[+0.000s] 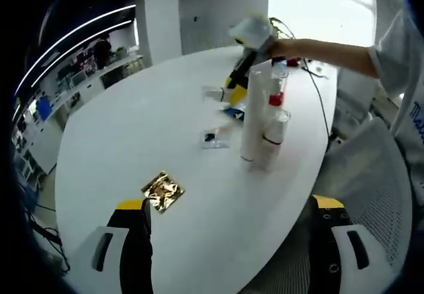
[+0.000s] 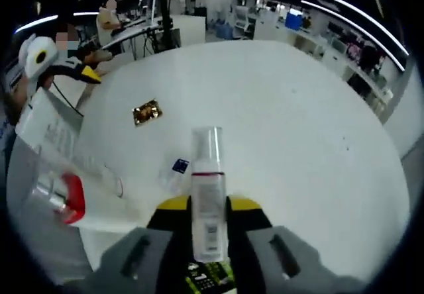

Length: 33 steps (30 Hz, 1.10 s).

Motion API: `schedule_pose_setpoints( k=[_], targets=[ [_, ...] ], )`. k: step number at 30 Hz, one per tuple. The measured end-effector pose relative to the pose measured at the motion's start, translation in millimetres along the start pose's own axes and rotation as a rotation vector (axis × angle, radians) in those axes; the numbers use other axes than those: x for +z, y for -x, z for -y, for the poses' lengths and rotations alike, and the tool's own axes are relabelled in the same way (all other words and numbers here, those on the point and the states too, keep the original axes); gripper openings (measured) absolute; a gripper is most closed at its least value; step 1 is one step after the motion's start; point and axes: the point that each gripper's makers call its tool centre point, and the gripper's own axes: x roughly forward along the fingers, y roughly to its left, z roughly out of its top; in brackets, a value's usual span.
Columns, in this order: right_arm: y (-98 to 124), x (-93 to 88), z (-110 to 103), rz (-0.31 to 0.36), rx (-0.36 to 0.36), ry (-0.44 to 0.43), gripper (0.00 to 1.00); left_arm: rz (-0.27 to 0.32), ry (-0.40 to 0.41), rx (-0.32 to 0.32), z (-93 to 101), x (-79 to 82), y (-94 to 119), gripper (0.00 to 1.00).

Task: Arrange the skincare products in the storage area until every visible bottle or jar stands upright without overlapping.

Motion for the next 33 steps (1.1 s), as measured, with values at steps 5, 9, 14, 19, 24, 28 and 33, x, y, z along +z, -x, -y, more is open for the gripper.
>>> schedule_pose_setpoints(
  k=[5,9,14,19,24,28,33],
  targets=[
    [12,-0.1,5,0.054,-0.026,-0.037,0.19,0.012,-0.003,0.003,2.0,4.0,2,0.97],
    [22,-3.5,1,0.079,-0.049,-0.058,0.19,0.016,-0.005,0.000,4.8,5.2,3,0.97],
    [32,-7.1,7,0.118,-0.073,-0.099,0.19,0.029,-0.014,-0.009,8.4,8.3,4,0.97],
    [42,-9.1,1,0.159,-0.086,-0.137,0.19,0.028,-0.017,-0.004,8.1,8.6,5,0.97],
    [50,-15.6,-5,0.184,-0.095,-0.163,0.19,0.031,-0.036,-0.012,13.7,10.6,5,0.97],
    [56,-21.7,-10,0.199,-0.108,-0.183,0.19,0.039,-0.043,-0.015,16.6,13.5,5,0.97],
    [68,-24.5,-16,0.236,-0.125,-0.213,0.19,0.049,-0.055,-0.012,18.1,16.3,6,0.97]
  ],
)
